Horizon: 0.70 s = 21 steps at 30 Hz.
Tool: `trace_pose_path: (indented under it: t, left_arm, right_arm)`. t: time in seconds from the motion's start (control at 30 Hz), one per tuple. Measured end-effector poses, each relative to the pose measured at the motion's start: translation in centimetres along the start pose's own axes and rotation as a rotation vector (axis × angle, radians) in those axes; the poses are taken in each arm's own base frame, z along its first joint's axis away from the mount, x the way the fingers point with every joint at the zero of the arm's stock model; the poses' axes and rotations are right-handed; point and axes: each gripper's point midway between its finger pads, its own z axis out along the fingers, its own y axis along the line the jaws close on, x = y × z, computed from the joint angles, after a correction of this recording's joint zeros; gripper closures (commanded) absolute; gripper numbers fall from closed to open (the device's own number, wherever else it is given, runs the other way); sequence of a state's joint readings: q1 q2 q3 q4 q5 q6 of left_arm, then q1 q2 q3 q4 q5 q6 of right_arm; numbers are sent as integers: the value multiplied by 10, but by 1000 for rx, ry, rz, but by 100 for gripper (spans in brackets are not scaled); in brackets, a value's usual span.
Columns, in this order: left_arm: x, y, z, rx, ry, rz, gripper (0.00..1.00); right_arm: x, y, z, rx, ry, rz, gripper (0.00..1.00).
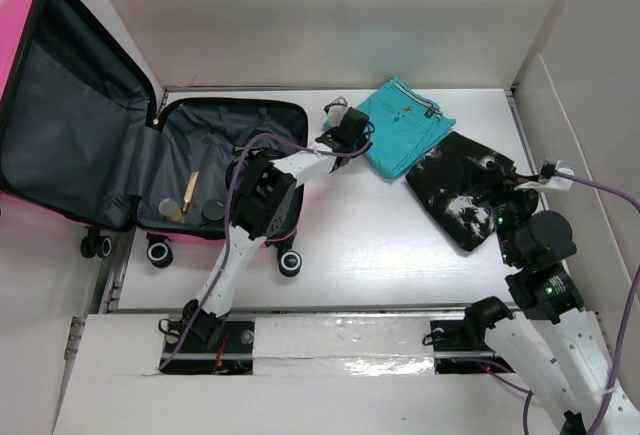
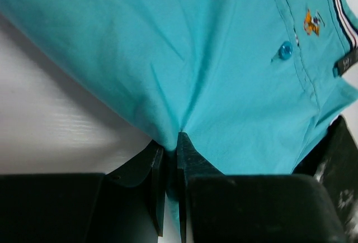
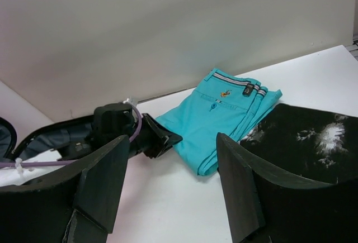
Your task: Pack the luggage
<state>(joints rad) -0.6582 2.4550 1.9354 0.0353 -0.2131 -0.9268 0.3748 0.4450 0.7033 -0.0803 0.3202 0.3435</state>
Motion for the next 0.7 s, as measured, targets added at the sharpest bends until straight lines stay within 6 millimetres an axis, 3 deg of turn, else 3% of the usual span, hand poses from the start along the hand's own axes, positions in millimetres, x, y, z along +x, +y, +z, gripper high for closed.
trace_pose_path:
  t: [0.17,0.3,0.37,0.57,0.7]
  left_arm:
    - [-33,-29,-18,81,20,137,100]
    - [-75,-58,-48,185,34,209,100]
    - [-114,-70,-73,239,8,229,100]
    - [-200,-58,-150,280,-36,343,100]
    - [-249,-25,-202,270,-84,377,100]
  right_arm:
    - [0,0,0,0,0,0,31]
    - [0,0,0,0,0,0,31]
    - [0,0,0,0,0,0,31]
    - [3,0,2,4,9,-3,31]
    - [5,-1,3,5,15,-5,31]
